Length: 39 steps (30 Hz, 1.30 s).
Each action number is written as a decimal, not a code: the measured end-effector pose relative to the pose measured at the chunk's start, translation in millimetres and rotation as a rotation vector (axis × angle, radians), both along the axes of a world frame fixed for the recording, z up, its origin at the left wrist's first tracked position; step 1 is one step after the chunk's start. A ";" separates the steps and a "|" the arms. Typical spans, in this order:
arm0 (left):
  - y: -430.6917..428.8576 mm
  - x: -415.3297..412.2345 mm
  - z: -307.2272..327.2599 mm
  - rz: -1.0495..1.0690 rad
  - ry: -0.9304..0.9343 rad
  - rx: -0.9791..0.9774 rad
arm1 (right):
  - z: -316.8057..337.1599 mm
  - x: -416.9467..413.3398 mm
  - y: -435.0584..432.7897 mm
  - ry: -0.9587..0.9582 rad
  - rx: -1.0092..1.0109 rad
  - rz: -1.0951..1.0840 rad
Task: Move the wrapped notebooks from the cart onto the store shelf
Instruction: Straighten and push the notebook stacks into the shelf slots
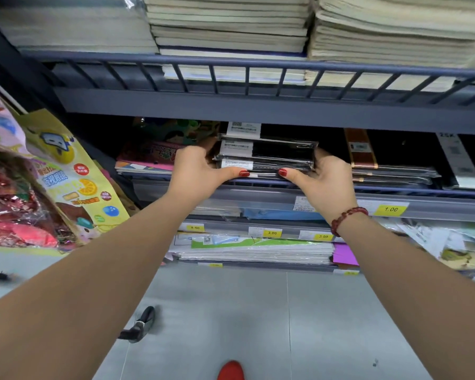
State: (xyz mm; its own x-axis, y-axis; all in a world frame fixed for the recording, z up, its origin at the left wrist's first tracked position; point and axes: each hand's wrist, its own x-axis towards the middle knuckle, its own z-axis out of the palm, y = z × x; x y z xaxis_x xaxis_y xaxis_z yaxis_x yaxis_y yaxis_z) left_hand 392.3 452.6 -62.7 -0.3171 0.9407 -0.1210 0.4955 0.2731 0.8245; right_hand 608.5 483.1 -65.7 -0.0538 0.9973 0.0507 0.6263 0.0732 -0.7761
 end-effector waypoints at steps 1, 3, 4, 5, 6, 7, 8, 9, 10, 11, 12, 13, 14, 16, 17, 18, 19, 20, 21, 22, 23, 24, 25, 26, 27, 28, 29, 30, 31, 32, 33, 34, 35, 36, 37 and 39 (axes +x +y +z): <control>0.4 1.4 2.9 0.021 0.004 -0.011 | 0.0 -0.9 0.0 -0.028 0.018 -0.011; 2.0 3.0 4.3 0.045 0.034 0.005 | 1.9 -2.4 -0.1 -0.074 0.029 -0.021; 2.3 4.4 4.3 0.052 0.041 0.018 | 2.3 -2.4 0.1 -0.106 0.031 -0.019; 1.3 6.3 5.6 0.055 0.054 0.037 | 2.7 -2.7 0.3 -0.143 0.035 -0.014; 0.9 7.1 5.4 0.054 0.061 0.046 | 2.9 -3.2 0.4 -0.176 0.037 -0.011; -0.1 8.3 6.9 0.049 0.072 0.063 | 2.4 -3.7 0.4 -0.194 0.042 -0.012; -0.5 9.5 8.2 0.047 0.083 0.076 | 1.5 -4.2 0.6 -0.203 0.051 -0.016; -0.7 10.1 9.0 0.041 0.102 0.087 | 1.4 -4.6 0.5 -0.207 0.060 -0.020; 0.2 9.5 8.3 0.034 0.104 0.093 | 1.9 -5.0 0.3 -0.205 0.064 -0.022; 0.0 9.3 8.7 0.025 0.093 0.092 | 2.2 -4.7 0.0 -0.195 0.062 -0.021; 0.1 7.7 8.2 0.013 0.065 0.086 | 1.4 -4.0 -0.1 -0.180 0.059 -0.018; -0.6 6.5 9.1 -0.002 0.035 0.080 | 0.3 -3.2 -0.3 -0.167 0.052 -0.014; -0.8 4.3 8.5 -0.023 0.000 0.069 | -0.1 -2.6 -0.6 -0.158 0.043 -0.008; -3.0 1.6 8.4 -0.086 -0.033 0.046 | 0.9 -2.1 -1.7 -0.134 0.021 0.016; -4.6 1.4 10.4 -0.121 -0.027 0.037 | 1.0 -1.9 -2.0 -0.133 0.013 0.028; -4.8 0.7 10.0 -0.135 -0.032 0.028 | 1.3 -1.6 -2.4 -0.142 0.011 0.035; -5.3 1.0 10.5 -0.127 -0.042 0.025 | 1.7 -1.2 -2.8 -0.152 0.004 0.035; -4.8 1.0 8.6 -0.107 -0.054 0.023 | 1.5 -1.0 -3.0 -0.151 0.005 0.031; -5.1 2.0 7.9 -0.085 -0.054 0.029 | 1.1 -1.3 -3.2 -0.133 0.004 0.024; -5.2 2.8 5.7 -0.068 -0.036 0.039 | 0.4 -1.6 -3.9 -0.106 0.002 0.015; -6.8 4.7 6.2 -0.051 -0.006 0.057 | -0.3 -2.2 -5.0 -0.077 -0.003 0.003; -7.7 5.7 5.5 -0.043 0.009 0.076 | -0.8 -2.8 -6.1 -0.051 0.000 -0.010; -8.8 6.3 5.8 -0.040 0.005 0.096 | -1.2 -3.2 -7.6 -0.030 0.001 -0.024; -9.0 5.6 4.8 -0.039 -0.013 0.106 | -0.9 -3.7 -9.3 -0.016 0.004 -0.036; -9.9 5.7 5.5 -0.037 -0.022 0.120 | -0.7 -4.1 -10.6 -0.009 0.008 -0.046; -10.1 5.3 4.6 -0.036 -0.025 0.130 | -0.7 -4.3 -11.4 -0.008 0.021 -0.055; -10.6 6.0 4.6 -0.032 -0.020 0.144 | -0.6 -4.3 -12.0 -0.009 0.032 -0.062; -10.8 6.4 3.9 -0.025 -0.016 0.149 | -0.5 -4.6 -12.6 -0.009 0.038 -0.065; -11.2 6.9 4.2 -0.020 -0.013 0.150 | -0.9 -4.7 -13.0 -0.006 0.034 -0.062; -10.8 6.2 3.1 -0.022 -0.024 0.150 | -0.5 -4.6 -13.6 0.001 0.024 -0.053; -11.1 5.9 4.0 -0.034 -0.040 0.155 | 0.1 -4.5 -13.8 0.014 0.005 -0.043; -11.5 4.9 4.1 -0.048 -0.059 0.154 | 1.1 -4.2 -13.6 0.038 -0.013 -0.032; -12.3 4.5 5.0 -0.053 -0.078 0.147 | 2.5 -3.7 -13.0 0.068 -0.032 -0.017; -11.7 2.8 4.4 -0.046 -0.106 0.139 | 4.8 -3.4 -12.6 0.096 -0.051 0.003; -11.6 1.5 5.1 -0.033 -0.132 0.135 | 7.3 -2.9 -11.7 0.125 -0.060 0.019; -10.0 -0.4 6.3 -0.028 -0.176 0.147 | 13.3 -1.5 -9.6 0.196 -0.044 0.031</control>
State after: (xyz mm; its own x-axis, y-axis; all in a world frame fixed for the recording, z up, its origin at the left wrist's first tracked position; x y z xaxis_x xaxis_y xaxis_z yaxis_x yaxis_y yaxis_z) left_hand 391.9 442.5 -56.4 -0.2766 0.9604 -0.0331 0.3464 0.1318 0.9288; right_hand 607.0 473.5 -52.4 -0.0774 0.9968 0.0198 0.4610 0.0534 -0.8858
